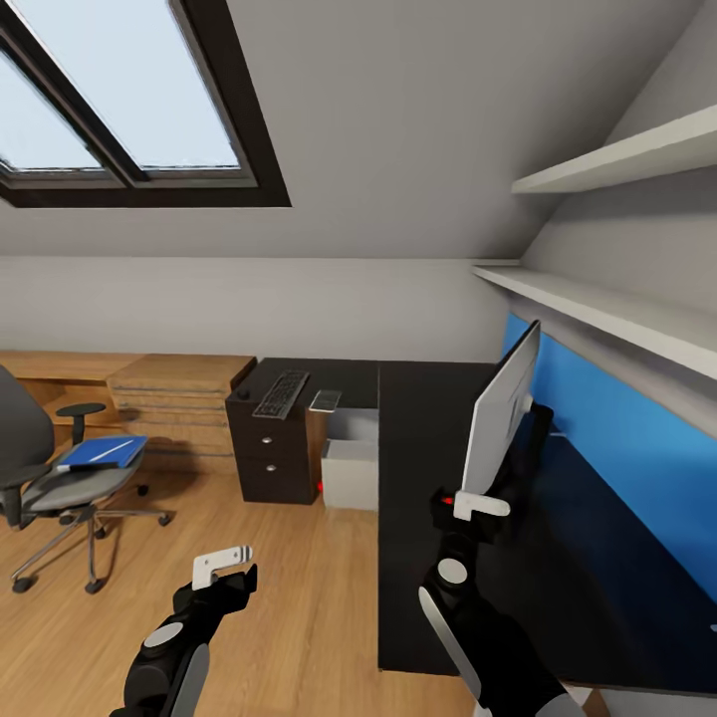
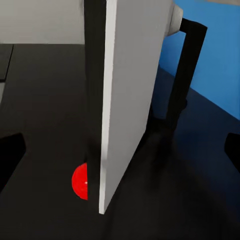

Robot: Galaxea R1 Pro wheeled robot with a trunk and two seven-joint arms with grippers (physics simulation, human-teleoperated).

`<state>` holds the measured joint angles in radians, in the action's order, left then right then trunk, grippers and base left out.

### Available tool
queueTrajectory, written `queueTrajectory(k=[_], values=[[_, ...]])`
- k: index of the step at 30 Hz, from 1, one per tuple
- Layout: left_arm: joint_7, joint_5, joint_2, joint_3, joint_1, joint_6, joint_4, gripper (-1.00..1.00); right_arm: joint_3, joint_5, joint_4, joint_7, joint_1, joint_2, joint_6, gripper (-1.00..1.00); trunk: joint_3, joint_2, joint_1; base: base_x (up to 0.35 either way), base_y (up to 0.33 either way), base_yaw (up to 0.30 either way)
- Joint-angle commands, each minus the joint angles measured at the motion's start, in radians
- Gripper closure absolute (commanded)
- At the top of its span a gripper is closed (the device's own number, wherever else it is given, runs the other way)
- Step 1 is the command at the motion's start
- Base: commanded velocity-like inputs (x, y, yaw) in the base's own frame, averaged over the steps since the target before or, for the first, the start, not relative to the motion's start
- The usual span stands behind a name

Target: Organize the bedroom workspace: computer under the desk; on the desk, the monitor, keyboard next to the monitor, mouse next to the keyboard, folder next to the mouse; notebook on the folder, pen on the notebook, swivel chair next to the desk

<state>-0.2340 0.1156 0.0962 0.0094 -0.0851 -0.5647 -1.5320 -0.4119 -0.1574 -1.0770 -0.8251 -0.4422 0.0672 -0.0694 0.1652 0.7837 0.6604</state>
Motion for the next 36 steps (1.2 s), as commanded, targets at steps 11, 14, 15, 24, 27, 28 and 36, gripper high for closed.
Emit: queueTrajectory(k=[11,14,15,24,27,28,36], values=[[-0.008,0.01,0.0,-0.002,-0.001,-0.004,0.0,-1.0,-0.002,-0.002,-0.001,-0.006,-0.001,-0.004,-0.006,-1.0,0.002,0.001,0.0,0.128,0.009,0.0],[-0.008,0.01,0.0,-0.002,-0.001,-0.004,0.001,-1.0,-0.003,-0.002,-0.001,-0.006,-0.001,-0.004,-0.006,-1.0,0.002,0.001,0.0,0.009,0.0,0.0],[-0.008,0.01,0.0,-0.002,-0.001,-0.004,0.001,-1.0,-0.003,-0.002,-0.001,-0.006,-0.001,-0.004,-0.006,-1.0,0.002,0.001,0.0,0.005,0.0,0.0],[-0.008,0.01,0.0,-0.002,-0.001,-0.004,0.001,-1.0,-0.004,-0.002,-0.001,-0.006,-0.001,-0.004,-0.006,-1.0,0.002,0.001,0.0,0.001,0.0,0.0],[-0.008,0.01,0.001,-0.002,-0.001,-0.004,0.001,-1.0,-0.003,-0.002,-0.001,-0.006,-0.001,-0.004,-0.006,-1.0,0.002,0.001,0.0,0.0,0.0,0.0],[-0.008,0.01,0.001,-0.002,-0.001,-0.004,0.001,-1.0,-0.003,-0.002,-0.001,-0.006,-0.001,-0.004,-0.006,-1.0,0.002,0.001,0.0,0.0,0.0,0.0],[-0.009,0.009,0.001,-0.003,-0.001,-0.003,0.001,-1.0,-0.002,-0.001,-0.003,-0.006,-0.001,-0.006,-0.006,-1.0,0.002,0.001,0.0,0.062,0.0,0.0]])
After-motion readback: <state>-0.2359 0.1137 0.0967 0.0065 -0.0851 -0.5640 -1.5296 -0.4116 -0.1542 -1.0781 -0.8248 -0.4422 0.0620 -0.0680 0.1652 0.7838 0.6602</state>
